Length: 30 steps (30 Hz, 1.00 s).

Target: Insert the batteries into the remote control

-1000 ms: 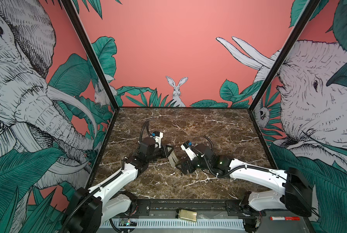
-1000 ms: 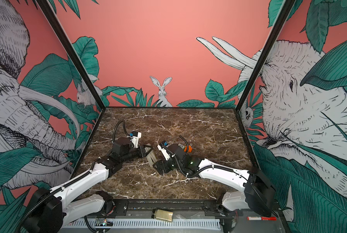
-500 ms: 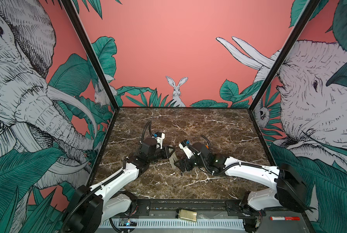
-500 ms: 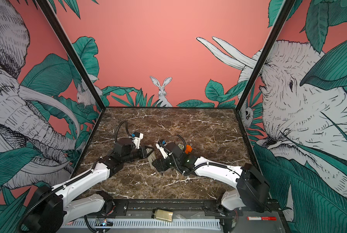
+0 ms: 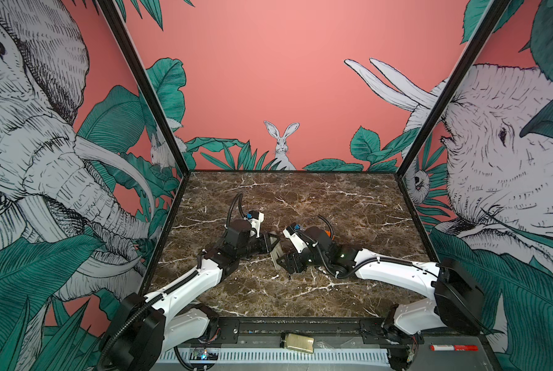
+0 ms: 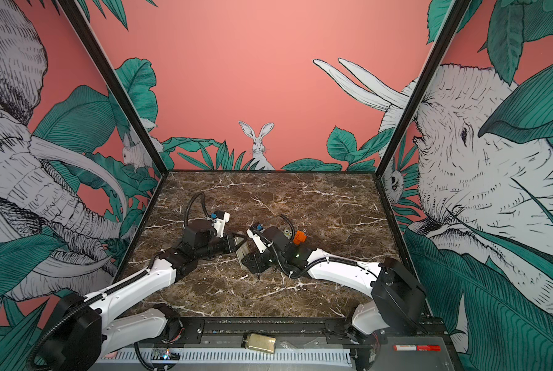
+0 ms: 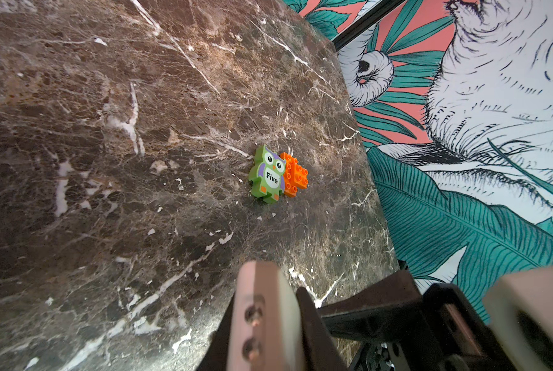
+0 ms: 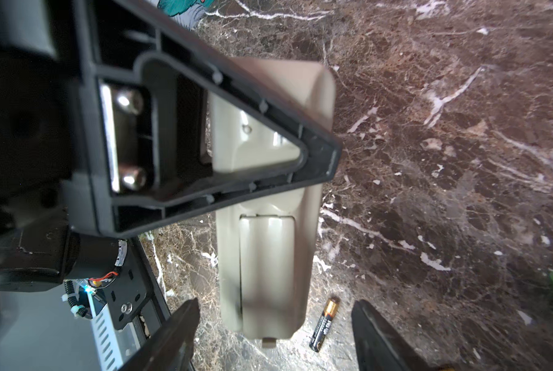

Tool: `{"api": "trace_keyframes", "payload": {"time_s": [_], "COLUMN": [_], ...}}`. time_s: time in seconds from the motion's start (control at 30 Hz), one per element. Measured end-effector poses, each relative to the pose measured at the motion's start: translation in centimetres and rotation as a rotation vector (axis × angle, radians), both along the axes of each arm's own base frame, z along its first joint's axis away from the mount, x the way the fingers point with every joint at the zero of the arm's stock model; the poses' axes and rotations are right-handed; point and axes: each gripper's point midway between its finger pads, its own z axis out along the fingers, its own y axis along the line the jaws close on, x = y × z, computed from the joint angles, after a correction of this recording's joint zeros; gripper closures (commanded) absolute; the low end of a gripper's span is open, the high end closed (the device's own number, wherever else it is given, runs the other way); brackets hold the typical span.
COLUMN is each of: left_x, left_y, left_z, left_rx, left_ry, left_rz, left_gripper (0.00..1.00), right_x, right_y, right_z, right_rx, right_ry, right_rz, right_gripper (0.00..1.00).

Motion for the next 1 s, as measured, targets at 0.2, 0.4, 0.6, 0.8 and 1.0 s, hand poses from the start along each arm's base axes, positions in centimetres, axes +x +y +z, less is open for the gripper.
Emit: {"api": "trace_keyframes", "payload": {"time_s": [0.2,0.4,0.6,0.8,1.0], "left_x": [0.0,0.0,0.1,0.2,0.2], "left_y": [-0.1,-0.1,-0.1,-0.2,-0.2], "left_z": [0.0,0.1,0.1,0.0,0.1], "left_rx": [-0.004,-0.004,-0.005,-0.008,-0.009], "left_ry": [-0.003,-0.003,-0.003,-0.002,-0.003], "left_rz": [-0.003,-0.003,-0.003,-0.002,-0.001], "left_gripper": [1.0,1.0,1.0,1.0,1.0], "right_x": [-0.2,-0.5,-0.7,-0.7,-0.7], "right_y": [0.4,0.6,0.7,1.0,1.1], "right_z": [-0.3,-0.7,-0.6,-0.4,-0.6], "right_rx": [0.008,0.007,0.014,0.027,0.027], "right_ry": [0.014,0.031,0.036,0.035,0.037], "right_rz": [0.019,0.035,0.044,0.052,0.053], "right_gripper": [0.32,0.34,0.4,0.46,0.52]}}
